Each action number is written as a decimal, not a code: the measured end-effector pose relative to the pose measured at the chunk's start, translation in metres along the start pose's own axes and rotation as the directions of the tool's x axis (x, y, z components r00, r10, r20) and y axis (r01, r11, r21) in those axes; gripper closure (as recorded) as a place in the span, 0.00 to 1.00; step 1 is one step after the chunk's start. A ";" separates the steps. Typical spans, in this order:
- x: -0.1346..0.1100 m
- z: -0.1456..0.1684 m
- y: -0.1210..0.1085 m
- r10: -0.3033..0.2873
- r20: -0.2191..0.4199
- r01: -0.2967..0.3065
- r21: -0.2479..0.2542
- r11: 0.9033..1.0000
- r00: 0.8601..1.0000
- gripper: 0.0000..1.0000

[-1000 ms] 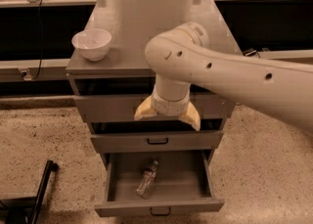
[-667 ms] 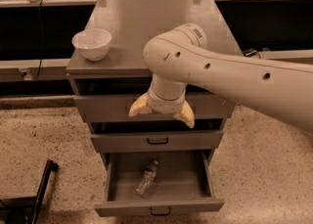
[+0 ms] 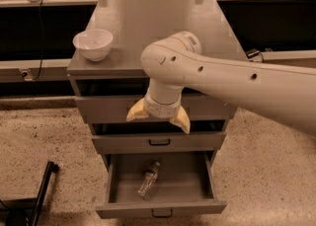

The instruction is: Pick water bottle from bottom drawer and place on counter

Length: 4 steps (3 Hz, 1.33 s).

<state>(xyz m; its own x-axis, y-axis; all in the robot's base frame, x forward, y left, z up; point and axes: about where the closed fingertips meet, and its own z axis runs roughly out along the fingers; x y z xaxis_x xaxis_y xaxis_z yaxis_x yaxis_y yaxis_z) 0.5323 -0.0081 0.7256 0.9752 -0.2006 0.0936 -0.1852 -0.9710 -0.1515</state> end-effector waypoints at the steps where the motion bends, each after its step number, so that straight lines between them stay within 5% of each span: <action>1: -0.014 0.056 0.005 0.065 0.042 -0.066 0.017 0.998 0.997 0.00; 3: -0.047 0.169 -0.006 0.104 0.052 -0.111 0.175 0.978 0.993 0.00; 4: -0.039 0.168 -0.020 0.106 0.029 -0.110 0.228 0.967 0.994 0.00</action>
Offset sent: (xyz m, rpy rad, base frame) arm -0.0085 0.0527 -0.2061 0.2795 -0.0305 -0.1279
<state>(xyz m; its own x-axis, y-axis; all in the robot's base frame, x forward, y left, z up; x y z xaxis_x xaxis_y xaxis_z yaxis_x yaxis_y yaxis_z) 0.5181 0.0410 0.5598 0.9532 -0.2985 0.0482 -0.2586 -0.8874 -0.3815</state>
